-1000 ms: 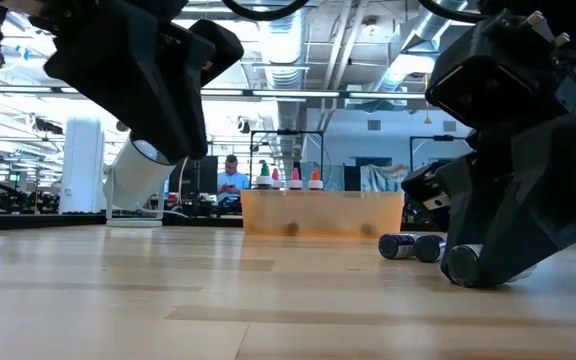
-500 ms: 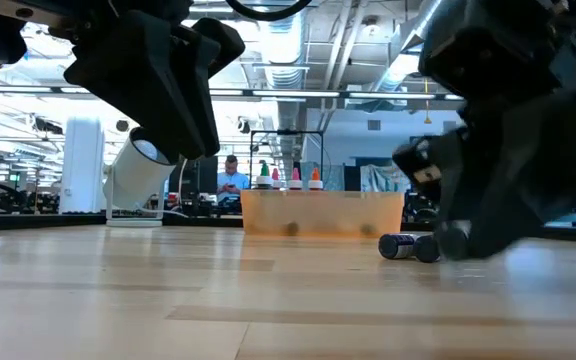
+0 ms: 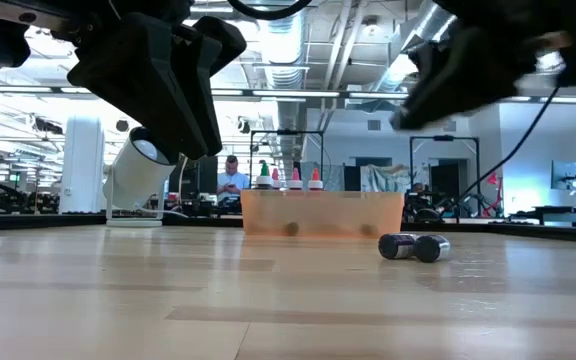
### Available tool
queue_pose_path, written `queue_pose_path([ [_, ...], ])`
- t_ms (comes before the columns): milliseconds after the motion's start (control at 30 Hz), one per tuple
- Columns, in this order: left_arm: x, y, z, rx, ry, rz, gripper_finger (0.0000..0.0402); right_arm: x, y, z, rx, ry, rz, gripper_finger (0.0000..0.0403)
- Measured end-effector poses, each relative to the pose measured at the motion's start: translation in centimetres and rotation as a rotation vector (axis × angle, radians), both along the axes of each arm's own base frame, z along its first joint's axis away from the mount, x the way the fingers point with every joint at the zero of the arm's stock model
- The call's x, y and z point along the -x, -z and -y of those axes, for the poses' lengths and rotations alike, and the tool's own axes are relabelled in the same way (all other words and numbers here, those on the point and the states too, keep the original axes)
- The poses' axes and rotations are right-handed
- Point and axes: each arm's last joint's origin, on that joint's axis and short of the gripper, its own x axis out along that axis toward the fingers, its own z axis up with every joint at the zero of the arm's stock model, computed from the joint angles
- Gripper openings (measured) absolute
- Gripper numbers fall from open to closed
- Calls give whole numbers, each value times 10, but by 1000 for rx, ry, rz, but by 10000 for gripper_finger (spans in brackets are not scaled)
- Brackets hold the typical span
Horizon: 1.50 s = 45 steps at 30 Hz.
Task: Pick & Place food coloring
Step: Put the dark green small food coloring bottle into the orange bin
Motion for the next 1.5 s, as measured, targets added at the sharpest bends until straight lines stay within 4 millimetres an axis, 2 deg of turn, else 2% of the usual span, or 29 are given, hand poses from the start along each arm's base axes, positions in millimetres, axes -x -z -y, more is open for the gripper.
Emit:
queue_pose_path([
  [200,-4,0,-6,-4,-14,3,75,0,-32,35,118,134,117,72],
  [367,-10,0,-18,-3,-50,6,75,-5,-42,72,126,256,138,72],
  [600,-21,-1,-36,19,-123,32,75,-19,-29,121,109,371,83,72],
  [833,-25,-1,-56,-35,-278,65,75,-35,-7,155,128,413,49,72],
  [1000,-23,1,-60,-3,-358,43,75,-39,2,176,112,412,32,72],
  [1300,-19,2,-56,24,-406,38,75,-37,-2,203,-16,450,91,72],
  [1500,-19,2,-56,27,-408,41,75,-36,-3,210,-60,498,117,72],
])
